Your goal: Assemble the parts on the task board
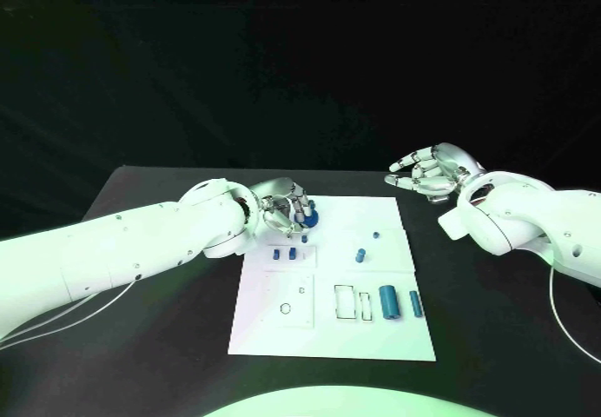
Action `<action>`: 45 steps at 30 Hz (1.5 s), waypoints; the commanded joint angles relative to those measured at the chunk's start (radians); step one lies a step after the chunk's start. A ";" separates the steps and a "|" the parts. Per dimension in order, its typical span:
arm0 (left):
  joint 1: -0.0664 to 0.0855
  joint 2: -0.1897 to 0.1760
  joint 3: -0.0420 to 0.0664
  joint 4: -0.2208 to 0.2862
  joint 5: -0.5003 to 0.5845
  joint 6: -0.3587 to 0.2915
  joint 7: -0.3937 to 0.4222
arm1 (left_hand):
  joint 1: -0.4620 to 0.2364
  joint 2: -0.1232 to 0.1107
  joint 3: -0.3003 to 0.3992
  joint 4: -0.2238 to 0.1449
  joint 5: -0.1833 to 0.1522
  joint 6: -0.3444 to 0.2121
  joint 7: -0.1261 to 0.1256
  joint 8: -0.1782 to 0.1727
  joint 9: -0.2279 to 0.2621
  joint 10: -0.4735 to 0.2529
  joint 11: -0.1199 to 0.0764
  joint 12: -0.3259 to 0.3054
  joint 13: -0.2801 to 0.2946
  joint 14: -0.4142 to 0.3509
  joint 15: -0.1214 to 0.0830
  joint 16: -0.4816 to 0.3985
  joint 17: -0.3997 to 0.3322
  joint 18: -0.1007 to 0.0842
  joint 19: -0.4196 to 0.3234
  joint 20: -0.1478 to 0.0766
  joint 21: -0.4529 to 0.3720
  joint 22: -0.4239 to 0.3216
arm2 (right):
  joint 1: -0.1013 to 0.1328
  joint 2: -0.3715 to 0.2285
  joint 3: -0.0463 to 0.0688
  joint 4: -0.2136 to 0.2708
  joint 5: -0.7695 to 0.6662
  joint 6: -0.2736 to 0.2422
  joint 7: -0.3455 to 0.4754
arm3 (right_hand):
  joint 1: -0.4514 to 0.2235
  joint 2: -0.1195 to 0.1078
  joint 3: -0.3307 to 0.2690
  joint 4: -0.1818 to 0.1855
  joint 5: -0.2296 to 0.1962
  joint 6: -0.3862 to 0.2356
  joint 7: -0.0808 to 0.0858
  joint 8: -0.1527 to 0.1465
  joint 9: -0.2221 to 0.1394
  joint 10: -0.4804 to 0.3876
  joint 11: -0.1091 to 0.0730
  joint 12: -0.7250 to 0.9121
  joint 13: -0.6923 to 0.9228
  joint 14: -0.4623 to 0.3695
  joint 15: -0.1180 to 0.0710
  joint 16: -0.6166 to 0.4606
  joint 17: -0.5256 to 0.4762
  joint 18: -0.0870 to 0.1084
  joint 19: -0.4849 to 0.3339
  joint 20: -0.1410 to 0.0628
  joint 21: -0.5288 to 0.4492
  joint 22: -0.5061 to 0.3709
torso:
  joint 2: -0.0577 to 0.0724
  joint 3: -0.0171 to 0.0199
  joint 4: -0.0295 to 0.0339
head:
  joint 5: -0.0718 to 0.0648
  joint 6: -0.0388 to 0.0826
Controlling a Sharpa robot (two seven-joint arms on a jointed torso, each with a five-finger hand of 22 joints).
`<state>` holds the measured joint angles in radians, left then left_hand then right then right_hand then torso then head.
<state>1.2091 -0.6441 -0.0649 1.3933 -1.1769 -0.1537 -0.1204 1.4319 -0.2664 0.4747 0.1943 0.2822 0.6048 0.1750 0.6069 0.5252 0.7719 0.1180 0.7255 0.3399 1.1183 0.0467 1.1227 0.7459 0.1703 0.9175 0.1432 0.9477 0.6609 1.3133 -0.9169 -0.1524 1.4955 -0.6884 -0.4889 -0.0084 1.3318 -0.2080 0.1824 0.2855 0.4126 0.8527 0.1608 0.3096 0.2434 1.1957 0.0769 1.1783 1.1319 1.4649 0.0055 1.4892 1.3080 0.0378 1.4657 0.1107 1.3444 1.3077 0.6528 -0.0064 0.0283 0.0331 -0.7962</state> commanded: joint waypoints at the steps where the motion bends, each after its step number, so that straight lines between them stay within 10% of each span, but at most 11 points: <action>1: -0.002 0.022 -0.009 -0.026 -0.221 -0.011 0.106 | 0.013 -0.005 0.005 -0.004 -0.004 0.021 0.003 -0.007 -0.021 -0.004 -0.002 -0.011 -0.016 0.001 0.000 0.012 0.008 0.013 -0.008 0.002 -0.003 0.003 | 0.000 0.000 0.000 0.001 -0.010 -0.002 0.020 | 0.001 0.007 0.003 0.001 0.006 -0.008 -0.002 0.007 -0.001 -0.027 -0.002 -0.034 -0.038 0.055 -0.006 -0.008 0.052 0.017 -0.007 -0.006 -0.013 0.147 | 0.000 -0.0006 -0.0006 | 0.000 0.001; 45: -0.020 0.118 -0.029 -0.156 -0.357 0.123 0.078 | 0.051 0.009 0.046 -0.018 -0.003 0.183 -0.007 -0.091 -0.178 0.075 -0.007 -0.076 -0.133 0.093 -0.004 0.189 0.107 0.014 -0.004 -0.002 0.076 0.064 | 0.000 0.003 0.000 0.006 -0.015 -0.019 0.031 | 0.003 0.003 0.013 0.002 0.010 -0.015 -0.003 0.015 -0.001 -0.125 -0.004 -0.188 -0.208 0.046 -0.008 -0.031 0.017 0.026 -0.025 -0.009 -0.064 0.124 | 0.000 0.0003 -0.0009 | -0.009 -0.008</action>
<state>1.1890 -0.5291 -0.0940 1.2370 -1.5258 -0.0434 -0.0433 1.4763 -0.2547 0.5205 0.1747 0.2822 0.7863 0.1675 0.5187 0.3469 0.8446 0.1108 0.6522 0.2069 1.2063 0.0411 1.3093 0.8547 0.1701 0.9147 0.1463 1.0220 0.7260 1.3134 -0.9144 -0.1526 1.4992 -0.6940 -0.5100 0.0089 1.3319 -0.2080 0.1910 0.2882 0.4165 0.8406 0.1552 0.3212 0.2436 1.0788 0.0697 0.9940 0.9245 1.4649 0.0054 1.4602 1.3074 0.0532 1.4499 0.1023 1.2834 1.3081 0.6530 -0.0064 0.0274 0.0244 -0.8032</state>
